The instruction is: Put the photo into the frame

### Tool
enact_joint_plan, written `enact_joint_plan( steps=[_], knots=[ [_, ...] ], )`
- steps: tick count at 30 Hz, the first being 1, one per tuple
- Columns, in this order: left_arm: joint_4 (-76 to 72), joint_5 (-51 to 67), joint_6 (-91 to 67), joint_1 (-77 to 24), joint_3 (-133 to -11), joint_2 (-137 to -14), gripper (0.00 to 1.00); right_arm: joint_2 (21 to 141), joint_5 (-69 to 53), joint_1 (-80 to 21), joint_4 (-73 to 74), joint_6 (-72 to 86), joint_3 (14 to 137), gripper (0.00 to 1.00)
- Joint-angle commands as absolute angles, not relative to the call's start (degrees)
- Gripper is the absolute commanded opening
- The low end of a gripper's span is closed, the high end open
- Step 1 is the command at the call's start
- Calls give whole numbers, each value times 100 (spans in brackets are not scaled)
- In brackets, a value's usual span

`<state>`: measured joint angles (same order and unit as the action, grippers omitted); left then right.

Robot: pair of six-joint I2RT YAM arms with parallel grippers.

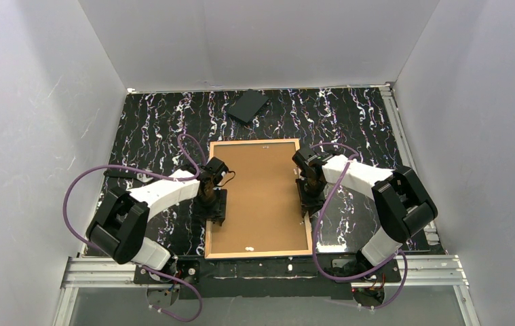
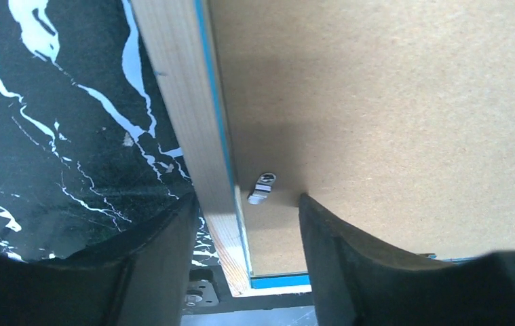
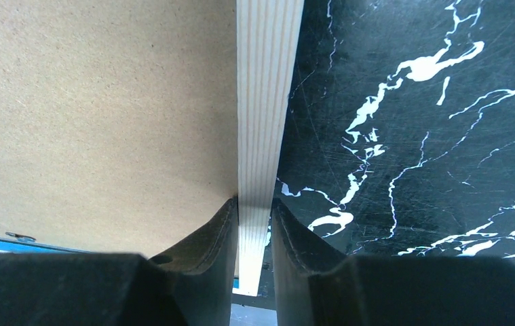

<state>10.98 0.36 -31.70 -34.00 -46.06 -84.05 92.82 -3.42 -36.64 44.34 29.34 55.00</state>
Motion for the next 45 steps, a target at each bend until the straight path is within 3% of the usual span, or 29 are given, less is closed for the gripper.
enact_joint_plan(
  steps=[1, 8, 11, 15, 16, 18, 19, 21, 25, 30, 38, 43, 45],
  knots=[
    [1669, -127, -2887, -3375, -4412, -8332, 45, 9188, -463, -3643, 4310, 2893, 5511, 30],
    [1643, -201, -2777, -3367, -4294, -8310, 6, 9219, -486, -3638, 4272, 2867, 5450, 30],
    [1565, -285, -2784, -3359, -4225, -8245, 1, 9233, -505, -3639, 4265, 2854, 5446, 30],
    [1483, -133, -2747, -3357, -4245, -8190, 5, 9229, -518, -3639, 4275, 2837, 5456, 30],
    [1459, -57, -2716, -3357, -4265, -8163, 14, 9234, -520, -3639, 4274, 2830, 5462, 30],
    [1421, -4, -2686, -3357, -4280, -8047, 44, 9248, -527, -3637, 4282, 2823, 5474, 30],
    [1400, -9, -2665, -3355, -4280, -7982, 54, 9254, -527, -3638, 4280, 2818, 5475, 30],
    [1396, -30, -2608, -3357, -4308, -7906, 60, 9261, -540, -3638, 4272, 2815, 5475, 30],
    [1519, -119, -2498, -3349, -4455, -8035, 57, 9272, -554, -3634, 4263, 2821, 5474, 30],
    [1572, -174, -2401, -3338, -4517, -8264, 37, 9294, -562, -3638, 4263, 2804, 5453, 30],
    [1491, -329, -2391, -3340, -4523, -8280, 21, 9256, -588, -3639, 4289, 2787, 5480, 30],
    [1337, -268, -2455, -3332, -4498, -8179, 20, 9184, -602, -3638, 4292, 2728, 5496, 30],
    [1271, -177, -2484, -3331, -4472, -8053, 27, 9095, -602, -3639, 4294, 2721, 5508, 33]
  ],
)
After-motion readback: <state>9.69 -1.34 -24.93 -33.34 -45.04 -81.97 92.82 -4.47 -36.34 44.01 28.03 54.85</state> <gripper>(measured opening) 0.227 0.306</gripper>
